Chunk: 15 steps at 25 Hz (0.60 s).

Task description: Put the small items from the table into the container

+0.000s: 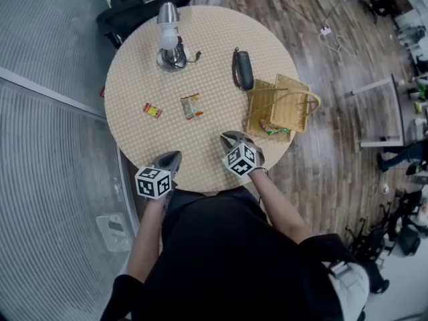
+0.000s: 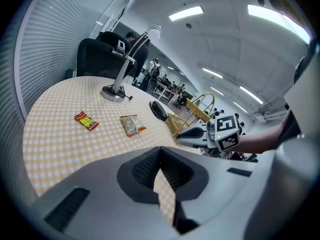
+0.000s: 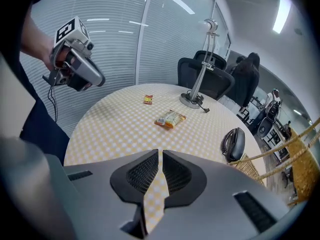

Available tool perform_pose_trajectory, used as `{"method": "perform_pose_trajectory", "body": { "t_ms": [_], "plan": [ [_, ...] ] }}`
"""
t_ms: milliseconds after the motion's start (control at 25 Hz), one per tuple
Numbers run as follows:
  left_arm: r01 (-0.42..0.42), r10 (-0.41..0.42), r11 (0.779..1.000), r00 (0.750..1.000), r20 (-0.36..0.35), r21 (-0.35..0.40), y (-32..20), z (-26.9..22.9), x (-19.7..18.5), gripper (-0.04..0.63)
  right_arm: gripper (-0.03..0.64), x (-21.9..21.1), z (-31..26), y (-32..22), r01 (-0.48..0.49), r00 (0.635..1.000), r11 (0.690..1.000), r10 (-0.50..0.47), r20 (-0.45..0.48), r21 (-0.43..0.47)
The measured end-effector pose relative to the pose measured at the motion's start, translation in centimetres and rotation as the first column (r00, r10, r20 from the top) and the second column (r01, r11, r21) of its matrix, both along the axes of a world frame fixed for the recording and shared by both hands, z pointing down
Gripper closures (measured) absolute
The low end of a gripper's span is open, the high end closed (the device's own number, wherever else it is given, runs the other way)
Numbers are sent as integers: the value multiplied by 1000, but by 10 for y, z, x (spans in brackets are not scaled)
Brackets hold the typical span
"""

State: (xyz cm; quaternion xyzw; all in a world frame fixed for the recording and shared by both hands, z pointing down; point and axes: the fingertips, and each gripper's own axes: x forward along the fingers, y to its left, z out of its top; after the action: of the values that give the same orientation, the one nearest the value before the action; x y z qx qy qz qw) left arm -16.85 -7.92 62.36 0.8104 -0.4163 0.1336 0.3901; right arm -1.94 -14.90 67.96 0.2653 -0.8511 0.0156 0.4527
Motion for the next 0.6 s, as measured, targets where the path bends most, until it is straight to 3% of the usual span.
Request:
{"method": "perform_pose_trajectory", "body": {
  "t_ms": [280,480,600],
  "plan": [
    [-64,64,998,998,-14,-16,-9,8,-18,592,571,-33,3,-24,-97,993,995,99,63,-37],
    [-118,118,992,993,-15,-39,-15,15,-33,592,566,-59,19,-37,-143,986,983,152,75,-111],
    [-143,143,989,990,-16,-48,-18,17,-43,592,493,-71,24,-50,-170,982,979,178,65,-113]
  ]
}}
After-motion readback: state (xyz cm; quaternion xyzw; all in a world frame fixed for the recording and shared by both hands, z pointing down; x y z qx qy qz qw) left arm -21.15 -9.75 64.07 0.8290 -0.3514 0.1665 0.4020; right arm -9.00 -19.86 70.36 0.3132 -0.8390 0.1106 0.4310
